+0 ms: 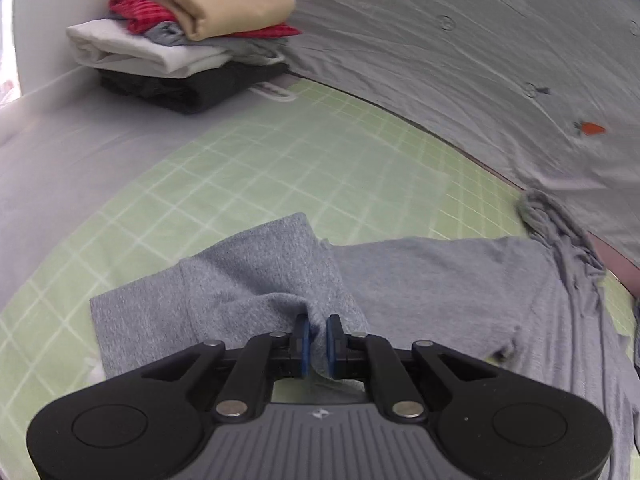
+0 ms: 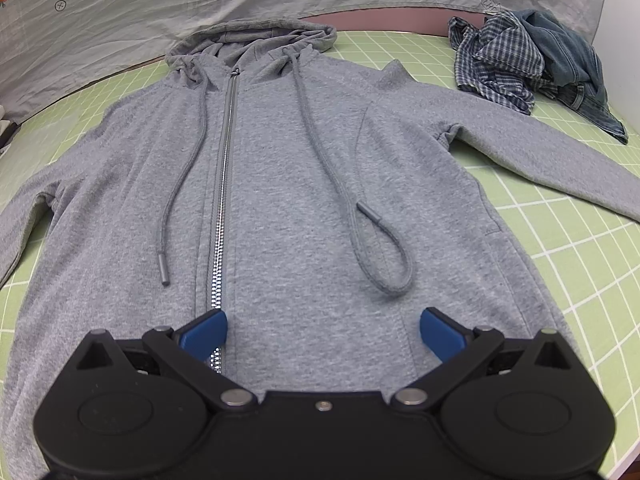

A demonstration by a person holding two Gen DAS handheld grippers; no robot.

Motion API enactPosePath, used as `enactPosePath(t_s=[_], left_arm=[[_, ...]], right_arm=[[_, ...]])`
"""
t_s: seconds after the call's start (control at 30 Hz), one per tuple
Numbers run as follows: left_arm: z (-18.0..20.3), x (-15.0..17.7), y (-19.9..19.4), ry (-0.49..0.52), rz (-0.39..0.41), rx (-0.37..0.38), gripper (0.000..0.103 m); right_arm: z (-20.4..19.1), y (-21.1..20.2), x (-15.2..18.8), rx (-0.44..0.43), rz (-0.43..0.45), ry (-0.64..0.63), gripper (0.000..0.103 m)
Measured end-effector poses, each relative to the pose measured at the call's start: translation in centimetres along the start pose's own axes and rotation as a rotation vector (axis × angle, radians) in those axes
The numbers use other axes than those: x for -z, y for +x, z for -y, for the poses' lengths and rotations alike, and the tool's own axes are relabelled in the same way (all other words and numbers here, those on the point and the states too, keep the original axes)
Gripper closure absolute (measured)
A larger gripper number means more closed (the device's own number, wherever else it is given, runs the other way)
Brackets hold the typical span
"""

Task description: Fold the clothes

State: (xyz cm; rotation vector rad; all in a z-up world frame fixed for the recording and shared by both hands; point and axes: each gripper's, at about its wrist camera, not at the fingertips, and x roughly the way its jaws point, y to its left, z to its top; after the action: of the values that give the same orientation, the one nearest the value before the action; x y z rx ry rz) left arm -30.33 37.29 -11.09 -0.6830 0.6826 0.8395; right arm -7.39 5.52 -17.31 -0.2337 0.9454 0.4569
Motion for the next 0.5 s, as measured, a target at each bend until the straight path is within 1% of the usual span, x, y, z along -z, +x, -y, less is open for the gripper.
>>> enactPosePath(t_s=[0.03,0.1,0.17,0.2,0.37,0.4,0.47,0.5], left_arm=[[1.2,0.2,0.2,0.046,-0.028,0.059,0.09],[1.2,0.3,0.0,0.04,-0.029,0.057,0.083],[1.2,0.3,-0.2,0.033,-0.029,0.056,0.057],[1.2,0.4,-0.4,0.03,-0.03,0.055,0.053],[1.1,0.6,-1.0,0.014,-0.031,0.051,0.042],[1.1,0.6,-1.1,0.01,-0.031,0.049,0.041],[-0.2,0.3,-1.6,-0.023,-0.011,0.011,0.041],[-0.6,0.3,-1.3,-0.021,-0.023,-0.012,0.041]], right_arm=[[0.0,0.0,0.0,0.0,0.0,0.0,0.0],[0.0,0.0,0.0,-0.001,-0.002,0.001,0.0],[0.0,0.0,0.0,-0.002,-0.003,-0.001,0.0],[0.0,0.0,0.0,-0.002,-0.003,-0.003,0.0],[0.0,0.0,0.2,-0.004,0.004,-0.006,0.0],[0.0,0.0,0.2,-0.004,0.005,-0.006,0.0],[0.0,0.0,0.2,-0.003,0.008,-0.003,0.0],[-0.1,0.0,0.2,-0.003,0.009,-0.001,0.0]])
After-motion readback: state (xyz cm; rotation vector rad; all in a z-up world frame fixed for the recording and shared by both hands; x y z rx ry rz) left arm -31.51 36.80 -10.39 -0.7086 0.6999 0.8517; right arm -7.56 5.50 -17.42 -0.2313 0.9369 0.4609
